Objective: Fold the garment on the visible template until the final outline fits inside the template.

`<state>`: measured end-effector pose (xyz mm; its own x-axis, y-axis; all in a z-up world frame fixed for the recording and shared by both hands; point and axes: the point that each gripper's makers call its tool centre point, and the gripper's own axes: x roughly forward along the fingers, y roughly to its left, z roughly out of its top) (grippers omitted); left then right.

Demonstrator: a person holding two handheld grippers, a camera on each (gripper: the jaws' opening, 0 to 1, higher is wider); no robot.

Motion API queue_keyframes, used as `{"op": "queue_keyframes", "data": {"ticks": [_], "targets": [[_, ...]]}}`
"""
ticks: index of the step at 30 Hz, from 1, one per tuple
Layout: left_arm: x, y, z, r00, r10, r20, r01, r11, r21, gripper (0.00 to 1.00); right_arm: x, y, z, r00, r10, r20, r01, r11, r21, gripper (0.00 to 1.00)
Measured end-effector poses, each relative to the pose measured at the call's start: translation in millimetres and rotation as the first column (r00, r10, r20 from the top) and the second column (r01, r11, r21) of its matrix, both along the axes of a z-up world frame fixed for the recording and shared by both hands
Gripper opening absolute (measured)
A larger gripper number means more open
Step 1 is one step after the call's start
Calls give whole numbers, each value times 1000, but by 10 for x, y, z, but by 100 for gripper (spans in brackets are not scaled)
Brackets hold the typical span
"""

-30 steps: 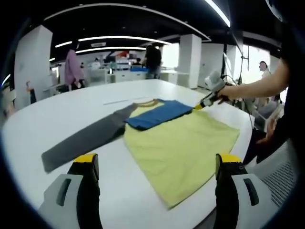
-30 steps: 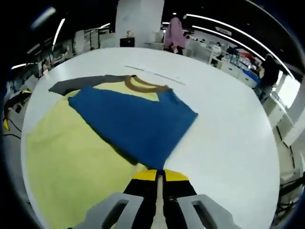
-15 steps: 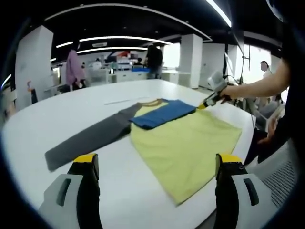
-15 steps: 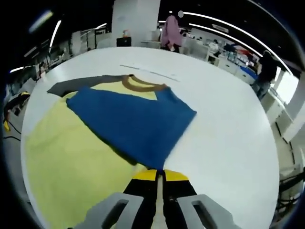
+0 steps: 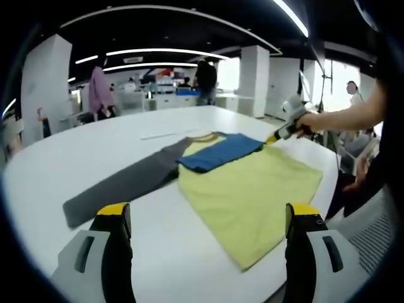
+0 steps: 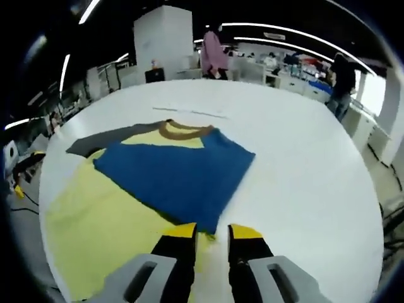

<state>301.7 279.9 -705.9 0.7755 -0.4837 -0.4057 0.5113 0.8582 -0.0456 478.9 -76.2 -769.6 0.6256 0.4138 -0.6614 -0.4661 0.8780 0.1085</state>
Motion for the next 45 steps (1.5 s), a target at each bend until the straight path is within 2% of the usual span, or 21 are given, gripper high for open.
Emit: {"op": "queue_keyframes", "data": {"ticks": [2, 7, 12, 18, 24, 28, 34, 40, 41, 42, 43, 44, 45], "targets": [[17, 26, 12, 1000, 8, 1, -8, 1000, -8, 99, -15, 16, 83, 1000, 1, 14, -2, 999, 40, 30], [52, 81, 29, 1000, 17, 3, -17, 1000, -11, 99, -107, 63, 214, 998, 44, 39, -46, 998, 54, 51], [98, 158, 40, 999, 34, 3, -34, 999, -15, 99, -249, 150, 343, 990, 116, 82, -119, 992, 37, 64], [153, 273, 23, 998, 65, -2, -65, 998, -22, 99, -465, 337, 515, 973, 193, 124, -203, 976, 75, 78], [264, 505, 30, 992, 126, 4, -126, 992, -31, 99, -672, 516, 675, 951, 259, 168, -279, 954, 109, 87], [356, 702, 41, 983, 182, 11, -181, 983, -43, 99, -765, 599, 746, 942, 277, 190, -304, 945, 125, 98], [452, 964, 37, 970, 242, 15, -241, 969, -49, 99, -914, 678, 811, 927, 314, 203, -345, 928, 141, 99], [562, 1208, -1, 947, 320, 6, -319, 946, -63, 98, -1054, 730, 842, 920, 331, 210, -368, 915, 167, 99], [584, 1293, -25, 937, 349, 13, -348, 936, -42, 95, -1081, 737, 832, 918, 338, 210, -373, 914, 161, 99], [603, 1347, -42, 934, 355, 28, -355, 935, -15, 93, -1096, 738, 822, 918, 340, 206, -374, 914, 157, 99], [612, 1390, -79, 931, 363, 24, -363, 932, 7, 92, -1105, 734, 810, 919, 339, 199, -371, 916, 155, 99], [626, 1437, -136, 925, 379, 2, -379, 925, 12, 92, -1119, 724, 791, 923, 337, 186, -366, 918, 154, 99], [647, 1461, -147, 923, 384, 3, -384, 923, 9, 92, -1135, 726, 785, 922, 342, 184, -370, 917, 150, 99]]}}
